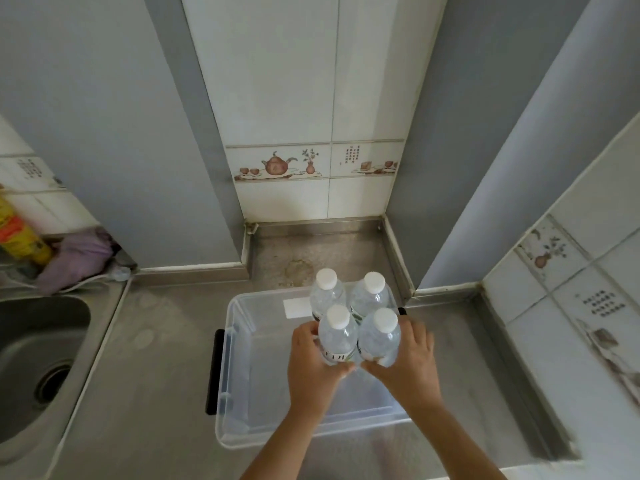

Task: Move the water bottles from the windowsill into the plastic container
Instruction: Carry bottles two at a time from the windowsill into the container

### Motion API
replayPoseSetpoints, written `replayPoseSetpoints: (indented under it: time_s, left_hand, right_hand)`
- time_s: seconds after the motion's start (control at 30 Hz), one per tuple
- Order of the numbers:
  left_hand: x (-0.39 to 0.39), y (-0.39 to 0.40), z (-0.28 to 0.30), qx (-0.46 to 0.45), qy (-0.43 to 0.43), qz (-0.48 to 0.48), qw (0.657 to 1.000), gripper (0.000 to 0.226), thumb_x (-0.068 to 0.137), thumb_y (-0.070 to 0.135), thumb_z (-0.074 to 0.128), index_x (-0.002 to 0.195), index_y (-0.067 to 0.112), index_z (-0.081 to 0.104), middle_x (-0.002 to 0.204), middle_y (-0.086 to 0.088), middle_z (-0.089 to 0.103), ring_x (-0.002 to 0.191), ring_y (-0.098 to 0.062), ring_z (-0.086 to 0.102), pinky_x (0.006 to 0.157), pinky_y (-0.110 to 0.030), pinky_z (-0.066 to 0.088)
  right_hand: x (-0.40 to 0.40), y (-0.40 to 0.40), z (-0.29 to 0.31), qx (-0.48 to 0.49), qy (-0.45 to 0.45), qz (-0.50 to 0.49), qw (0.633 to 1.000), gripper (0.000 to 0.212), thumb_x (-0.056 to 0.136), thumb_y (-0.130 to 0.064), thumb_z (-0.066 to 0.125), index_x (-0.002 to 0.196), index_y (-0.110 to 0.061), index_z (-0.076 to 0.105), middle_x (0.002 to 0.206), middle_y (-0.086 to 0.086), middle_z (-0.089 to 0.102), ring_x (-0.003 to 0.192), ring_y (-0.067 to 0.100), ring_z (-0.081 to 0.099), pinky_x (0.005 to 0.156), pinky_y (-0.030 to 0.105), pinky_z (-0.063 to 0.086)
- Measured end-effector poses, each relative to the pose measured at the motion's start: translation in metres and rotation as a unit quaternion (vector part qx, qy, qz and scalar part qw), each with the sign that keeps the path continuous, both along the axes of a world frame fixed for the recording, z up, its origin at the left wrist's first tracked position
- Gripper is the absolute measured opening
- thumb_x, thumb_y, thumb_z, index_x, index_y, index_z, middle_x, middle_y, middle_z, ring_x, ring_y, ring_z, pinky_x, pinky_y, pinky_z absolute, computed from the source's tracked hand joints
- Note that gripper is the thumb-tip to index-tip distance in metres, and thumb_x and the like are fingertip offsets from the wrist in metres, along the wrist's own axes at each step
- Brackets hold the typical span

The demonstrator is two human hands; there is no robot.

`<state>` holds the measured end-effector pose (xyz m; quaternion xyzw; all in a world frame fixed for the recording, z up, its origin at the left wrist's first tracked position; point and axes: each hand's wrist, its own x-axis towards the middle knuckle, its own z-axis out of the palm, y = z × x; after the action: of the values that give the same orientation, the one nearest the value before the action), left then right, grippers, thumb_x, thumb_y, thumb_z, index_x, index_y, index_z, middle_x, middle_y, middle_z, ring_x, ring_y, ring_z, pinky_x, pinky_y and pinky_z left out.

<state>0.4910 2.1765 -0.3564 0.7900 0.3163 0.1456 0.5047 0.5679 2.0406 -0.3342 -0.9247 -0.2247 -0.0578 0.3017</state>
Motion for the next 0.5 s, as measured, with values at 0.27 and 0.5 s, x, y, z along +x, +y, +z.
replayPoseSetpoints:
  time_s: [0.27,0.5]
  left_hand:
    - [-0.005,0.005,-0.002,-0.020,0.017,-0.049,0.998,0.078,0.050,0.022,0.090,0.116,0.029,0.048,0.113,0.011,0.058,0.105,-0.012,0.060,0.078,-0.021,0.046]
    - [-0.030,-0.002,0.044,0.117,-0.087,-0.051,0.988,0.063,0.075,0.026,0.083,0.129,0.020,0.050,0.123,0.004,0.057,0.113,-0.016,0.057,0.092,-0.032,0.050]
  right_hand:
    - [-0.012,-0.012,0.010,-0.044,0.130,-0.005,0.990,0.107,0.056,-0.043,0.086,0.144,-0.020,0.029,0.145,0.000,0.035,0.133,0.023,0.031,0.109,0.040,0.030]
    - [-0.038,-0.038,0.040,-0.064,0.076,-0.010,0.995,0.057,0.082,-0.051,0.062,0.133,-0.030,0.046,0.134,-0.010,0.053,0.119,0.013,0.052,0.093,0.033,0.047]
